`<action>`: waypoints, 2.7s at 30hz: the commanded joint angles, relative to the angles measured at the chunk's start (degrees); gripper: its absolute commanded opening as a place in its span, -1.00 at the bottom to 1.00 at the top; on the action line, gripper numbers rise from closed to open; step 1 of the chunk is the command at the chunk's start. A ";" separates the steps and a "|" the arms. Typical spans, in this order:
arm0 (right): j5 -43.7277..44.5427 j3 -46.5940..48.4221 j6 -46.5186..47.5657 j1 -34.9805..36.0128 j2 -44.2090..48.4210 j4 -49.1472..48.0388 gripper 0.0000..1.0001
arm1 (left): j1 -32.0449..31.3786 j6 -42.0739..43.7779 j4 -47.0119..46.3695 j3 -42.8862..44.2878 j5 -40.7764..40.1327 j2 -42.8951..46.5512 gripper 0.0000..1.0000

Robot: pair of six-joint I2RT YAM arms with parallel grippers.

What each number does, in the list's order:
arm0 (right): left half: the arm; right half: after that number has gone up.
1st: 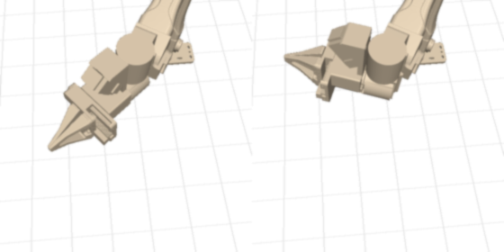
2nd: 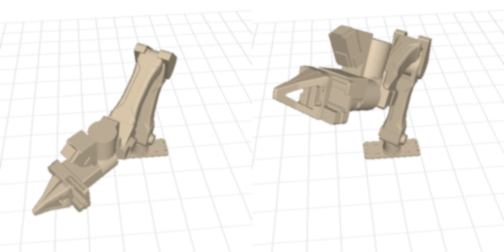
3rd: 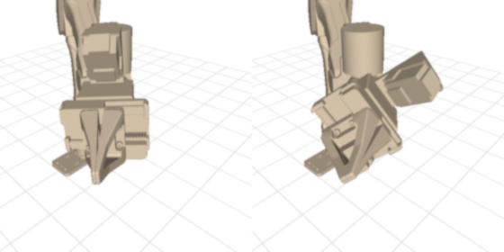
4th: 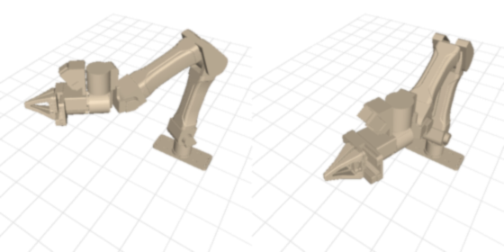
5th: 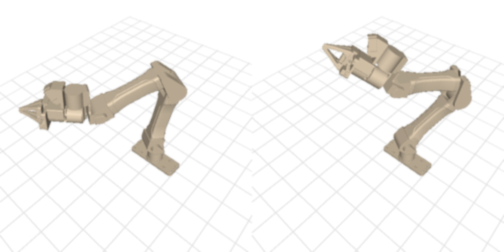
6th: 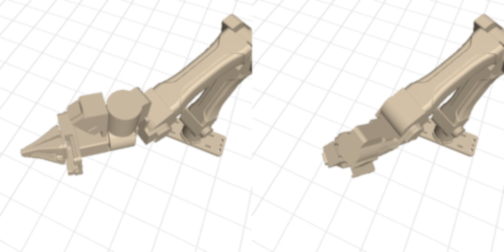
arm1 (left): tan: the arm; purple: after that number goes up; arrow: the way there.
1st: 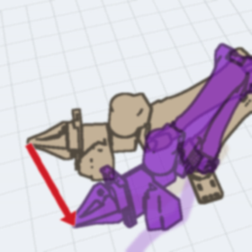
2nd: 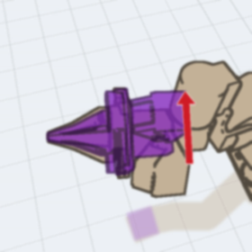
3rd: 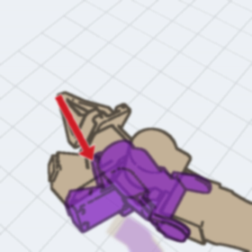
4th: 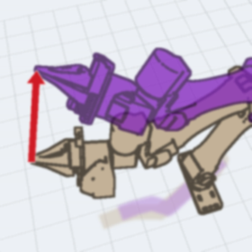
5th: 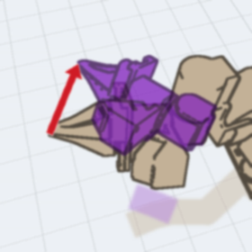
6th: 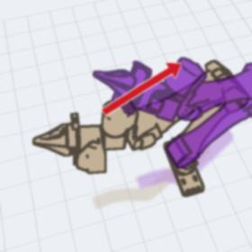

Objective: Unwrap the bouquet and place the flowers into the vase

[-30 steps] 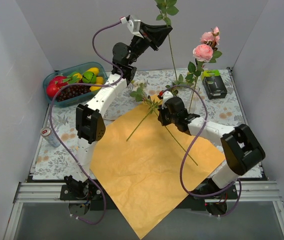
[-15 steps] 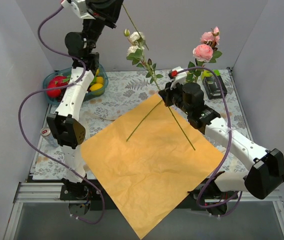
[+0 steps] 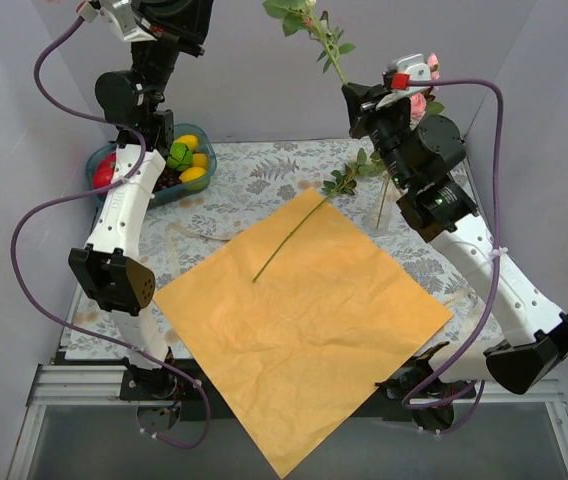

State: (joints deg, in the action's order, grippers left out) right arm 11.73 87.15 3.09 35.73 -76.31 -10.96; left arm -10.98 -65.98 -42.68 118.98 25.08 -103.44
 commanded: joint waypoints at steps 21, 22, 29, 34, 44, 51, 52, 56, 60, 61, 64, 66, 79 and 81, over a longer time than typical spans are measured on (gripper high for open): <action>2.70 -13.68 2.62 -0.04 13.90 -2.39 -0.97 | 4.21 8.76 6.71 13.48 -1.89 -1.24 -1.00; 1.90 -12.72 2.53 -0.04 14.52 -2.83 -0.97 | 4.65 7.98 9.77 13.39 0.04 -0.63 -1.00; -2.76 -10.69 2.79 -0.04 16.81 -15.73 -0.97 | 5.80 6.04 22.27 15.05 6.18 0.43 -1.00; -2.50 -7.26 7.18 -0.04 13.47 -23.47 -0.97 | 5.54 -2.73 26.58 13.56 18.66 -0.62 -1.00; -5.21 -12.68 7.64 -2.14 11.35 -35.32 -0.97 | -5.45 -5.57 41.88 17.54 40.66 -7.40 -1.00; -9.78 -22.11 0.97 -7.41 9.17 -54.40 -0.97 | -7.74 -0.92 45.05 6.89 37.24 -1.69 -1.00; -10.66 -22.29 -2.62 -8.29 8.73 -54.86 -0.97 | -7.74 -0.30 44.96 5.66 37.15 -1.07 -1.00; -17.94 -18.09 -12.31 -10.58 6.71 -48.64 -0.97 | -7.74 0.41 44.61 2.85 36.71 1.31 -1.00; -27.53 -18.85 -16.88 -10.76 7.23 -41.01 -0.97 | -7.65 1.20 41.29 -1.11 32.85 3.94 -1.00; -28.59 -19.82 -17.59 -10.59 7.41 -40.20 -0.97 | -7.65 0.85 38.66 -1.64 32.67 4.03 -1.00; -29.04 -25.36 -18.83 -8.75 8.28 -42.82 -0.97 | -7.65 -0.91 38.02 0.02 31.97 2.37 -1.00; -27.82 -25.98 -16.03 -5.51 7.94 -42.22 -0.97 | -7.65 -1.61 37.93 -0.06 30.04 2.28 -1.00; -23.07 -20.89 -17.95 2.68 -0.15 -44.15 -0.97 | -9.67 -3.19 32.39 -2.88 28.44 5.09 -1.00; -20.97 -21.06 -17.42 3.38 -0.68 -44.41 -0.97 | -9.76 -3.20 32.48 -2.70 28.53 5.35 -1.00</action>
State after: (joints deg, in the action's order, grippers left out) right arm -10.81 63.26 -13.89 36.82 -76.69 -52.53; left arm -19.81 -69.82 -9.17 115.83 53.34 -102.39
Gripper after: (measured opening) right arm 0.041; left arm 0.056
